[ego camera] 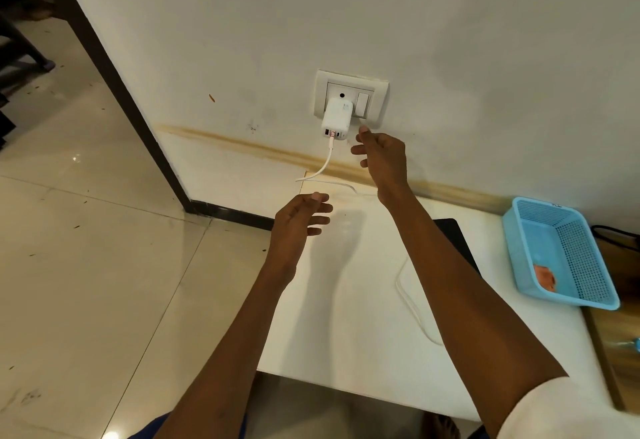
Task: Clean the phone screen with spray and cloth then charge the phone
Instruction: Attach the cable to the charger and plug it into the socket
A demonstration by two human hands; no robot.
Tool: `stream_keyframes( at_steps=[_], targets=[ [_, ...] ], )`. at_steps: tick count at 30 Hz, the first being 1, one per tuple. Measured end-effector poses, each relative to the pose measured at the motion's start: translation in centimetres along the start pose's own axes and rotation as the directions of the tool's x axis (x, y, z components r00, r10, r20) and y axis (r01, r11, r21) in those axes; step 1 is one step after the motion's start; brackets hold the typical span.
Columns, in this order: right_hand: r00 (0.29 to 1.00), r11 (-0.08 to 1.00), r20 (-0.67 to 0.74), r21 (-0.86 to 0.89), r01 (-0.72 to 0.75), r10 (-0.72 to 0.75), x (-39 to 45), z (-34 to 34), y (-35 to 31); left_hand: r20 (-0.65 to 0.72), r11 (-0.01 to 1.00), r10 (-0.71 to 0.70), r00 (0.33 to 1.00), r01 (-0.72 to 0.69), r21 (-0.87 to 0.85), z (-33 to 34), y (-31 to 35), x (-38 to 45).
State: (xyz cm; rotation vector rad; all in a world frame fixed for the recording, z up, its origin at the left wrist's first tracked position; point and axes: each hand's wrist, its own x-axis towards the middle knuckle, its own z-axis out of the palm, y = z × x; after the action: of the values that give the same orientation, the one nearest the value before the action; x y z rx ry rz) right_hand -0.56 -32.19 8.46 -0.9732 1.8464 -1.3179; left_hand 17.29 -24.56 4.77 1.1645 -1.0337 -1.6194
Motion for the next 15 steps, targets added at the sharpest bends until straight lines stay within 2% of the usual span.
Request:
stream_keyframes(
  at_steps=[6, 15],
  targets=[
    [0.997, 0.978, -0.06, -0.207, 0.031, -0.044, 1.9, 0.1, -0.4, 0.001, 1.0, -0.003, 1.0, 0.003, 0.008, 0.0, -0.2, 0.1],
    [0.987, 0.955, -0.146, -0.295, 0.02, -0.066, 2.2, 1.1, -1.1, 0.011, 1.0, -0.013, 1.0, 0.013, 0.022, 0.6, -0.5, 0.4]
  ],
)
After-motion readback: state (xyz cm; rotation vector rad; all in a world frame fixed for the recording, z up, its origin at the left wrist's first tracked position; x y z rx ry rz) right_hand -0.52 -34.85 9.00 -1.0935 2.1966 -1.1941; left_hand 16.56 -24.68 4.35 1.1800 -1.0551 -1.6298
